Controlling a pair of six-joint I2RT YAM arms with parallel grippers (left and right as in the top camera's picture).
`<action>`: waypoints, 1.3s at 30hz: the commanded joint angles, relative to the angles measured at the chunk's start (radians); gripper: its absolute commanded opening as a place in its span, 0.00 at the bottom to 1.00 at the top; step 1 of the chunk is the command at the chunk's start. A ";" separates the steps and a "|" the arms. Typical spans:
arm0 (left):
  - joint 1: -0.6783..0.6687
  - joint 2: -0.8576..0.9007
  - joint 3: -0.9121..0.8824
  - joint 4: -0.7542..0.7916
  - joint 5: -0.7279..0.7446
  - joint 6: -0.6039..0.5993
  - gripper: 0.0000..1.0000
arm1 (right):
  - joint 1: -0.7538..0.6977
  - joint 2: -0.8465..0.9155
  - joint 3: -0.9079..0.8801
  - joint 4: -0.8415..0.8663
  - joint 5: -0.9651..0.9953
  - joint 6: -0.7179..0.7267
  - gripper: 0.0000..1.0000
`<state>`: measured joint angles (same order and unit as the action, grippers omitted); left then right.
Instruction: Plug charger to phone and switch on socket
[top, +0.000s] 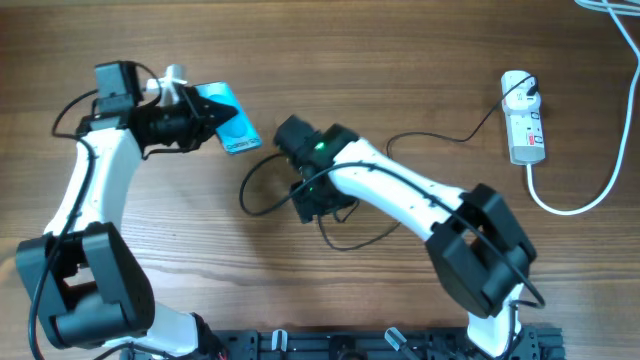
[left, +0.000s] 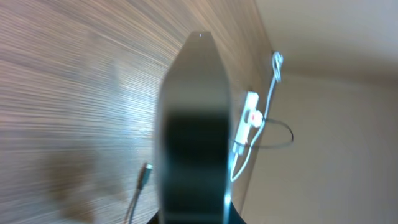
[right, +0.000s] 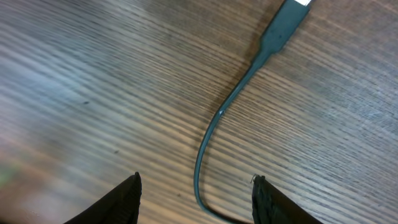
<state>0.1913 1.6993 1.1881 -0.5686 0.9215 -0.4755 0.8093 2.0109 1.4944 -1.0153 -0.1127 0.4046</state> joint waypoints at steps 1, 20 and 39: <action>0.101 -0.026 0.008 -0.050 -0.025 -0.015 0.04 | 0.036 0.101 0.002 -0.004 0.168 0.070 0.58; 0.160 -0.026 0.008 -0.109 -0.026 0.001 0.04 | -0.224 0.161 0.010 -0.296 0.216 -0.111 0.50; 0.159 -0.026 0.008 -0.129 -0.026 0.005 0.04 | -0.355 0.136 -0.013 -0.114 -0.060 0.051 0.47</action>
<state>0.3473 1.6993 1.1885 -0.6971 0.8791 -0.4835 0.4473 2.1490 1.5078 -1.1343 -0.1570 0.3981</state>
